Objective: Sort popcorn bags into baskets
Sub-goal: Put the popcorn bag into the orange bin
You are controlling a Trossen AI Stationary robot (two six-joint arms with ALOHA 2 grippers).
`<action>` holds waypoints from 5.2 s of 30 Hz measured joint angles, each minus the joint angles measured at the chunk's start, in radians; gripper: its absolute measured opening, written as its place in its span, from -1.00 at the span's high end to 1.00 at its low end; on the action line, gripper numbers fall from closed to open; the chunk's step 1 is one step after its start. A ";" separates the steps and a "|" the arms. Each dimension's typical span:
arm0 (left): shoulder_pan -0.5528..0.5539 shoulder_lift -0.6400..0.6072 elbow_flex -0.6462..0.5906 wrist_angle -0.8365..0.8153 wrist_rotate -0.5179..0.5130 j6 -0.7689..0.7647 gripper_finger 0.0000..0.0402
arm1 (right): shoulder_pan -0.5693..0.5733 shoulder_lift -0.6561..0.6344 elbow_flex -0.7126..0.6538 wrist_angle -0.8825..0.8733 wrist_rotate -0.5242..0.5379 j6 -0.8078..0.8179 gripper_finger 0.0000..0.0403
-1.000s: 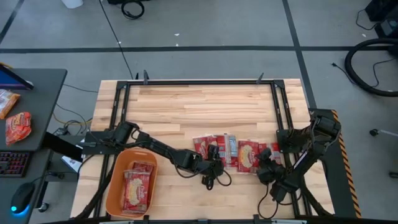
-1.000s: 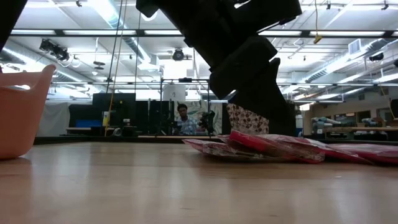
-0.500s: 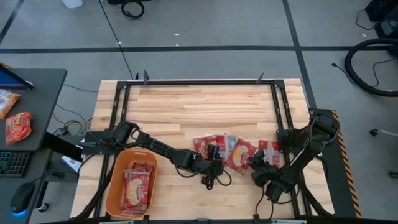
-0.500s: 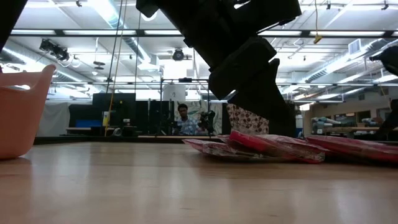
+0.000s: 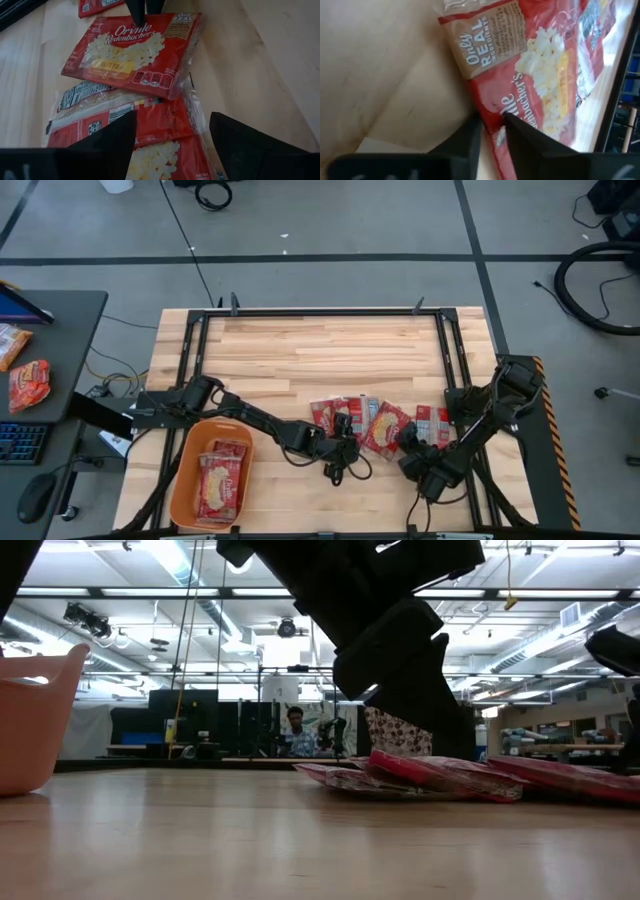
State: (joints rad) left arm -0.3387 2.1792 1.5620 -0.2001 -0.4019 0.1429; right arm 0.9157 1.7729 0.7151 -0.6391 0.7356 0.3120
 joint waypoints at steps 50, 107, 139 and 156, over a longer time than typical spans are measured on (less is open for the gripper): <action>-0.080 0.005 0.026 0.140 -0.051 0.257 -0.26 | -0.132 -0.286 0.151 0.210 -0.347 0.165 0.99; -0.392 -0.541 0.027 -1.009 0.441 -1.413 0.85 | -0.333 -0.420 0.151 0.052 -0.025 -0.133 0.44; -0.696 -0.380 0.026 -1.371 0.382 -1.321 0.29 | -0.487 -0.420 0.151 0.167 -0.216 -0.316 0.44; -0.675 -0.387 0.026 -1.371 0.506 -1.414 0.03 | -0.487 -0.417 0.083 0.325 -0.387 -0.391 0.44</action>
State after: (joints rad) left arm -1.0135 1.7924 1.5883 -1.5711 0.1045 -1.2713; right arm 0.4286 1.3560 0.7977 -0.3143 0.3481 -0.0793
